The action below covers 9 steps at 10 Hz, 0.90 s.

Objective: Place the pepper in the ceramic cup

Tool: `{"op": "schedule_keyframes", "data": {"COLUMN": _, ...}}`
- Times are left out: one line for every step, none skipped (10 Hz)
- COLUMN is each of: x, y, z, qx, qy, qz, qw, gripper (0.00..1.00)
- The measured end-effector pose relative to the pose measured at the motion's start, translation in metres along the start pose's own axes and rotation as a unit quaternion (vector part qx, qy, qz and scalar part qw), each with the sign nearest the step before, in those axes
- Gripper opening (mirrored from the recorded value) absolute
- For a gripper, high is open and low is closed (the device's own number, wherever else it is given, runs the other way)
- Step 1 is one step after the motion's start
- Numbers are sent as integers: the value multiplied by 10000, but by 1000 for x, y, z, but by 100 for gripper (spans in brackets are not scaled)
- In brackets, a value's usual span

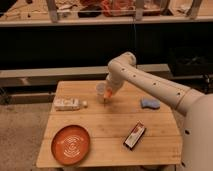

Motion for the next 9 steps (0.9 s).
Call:
{"op": "schedule_keyframes", "data": {"x": 0, "y": 0, "z": 0, "qx": 8, "qy": -4, "qz": -2, "qw": 10000, "gripper": 13}}
{"op": "schedule_keyframes", "data": {"x": 0, "y": -1, "z": 0, "qx": 18, "qy": -11, "qz": -4, "qw": 10000, "gripper": 13}}
{"op": "schedule_keyframes", "data": {"x": 1, "y": -2, "z": -1, "qx": 36, "qy": -12, "qz": -2, "qw": 10000, "gripper": 13}}
{"op": "schedule_keyframes", "data": {"x": 2, "y": -2, "z": -1, "qx": 40, "qy": -13, "qz": 0, "qw": 10000, "gripper": 13}}
{"op": "schedule_keyframes", "data": {"x": 2, "y": -2, "z": -1, "qx": 50, "qy": -13, "qz": 0, "qw": 10000, "gripper": 13}}
{"op": "schedule_keyframes", "data": {"x": 3, "y": -3, "z": -1, "qx": 61, "qy": -15, "qz": -3, "qw": 10000, "gripper": 13}}
{"op": "schedule_keyframes", "data": {"x": 2, "y": -4, "z": 0, "qx": 64, "qy": -18, "qz": -4, "qw": 10000, "gripper": 13}}
{"op": "schedule_keyframes", "data": {"x": 3, "y": -4, "z": -1, "qx": 66, "qy": -17, "qz": -3, "qw": 10000, "gripper": 13}}
{"op": "schedule_keyframes", "data": {"x": 3, "y": -4, "z": -1, "qx": 71, "qy": -16, "qz": -5, "qw": 10000, "gripper": 13}}
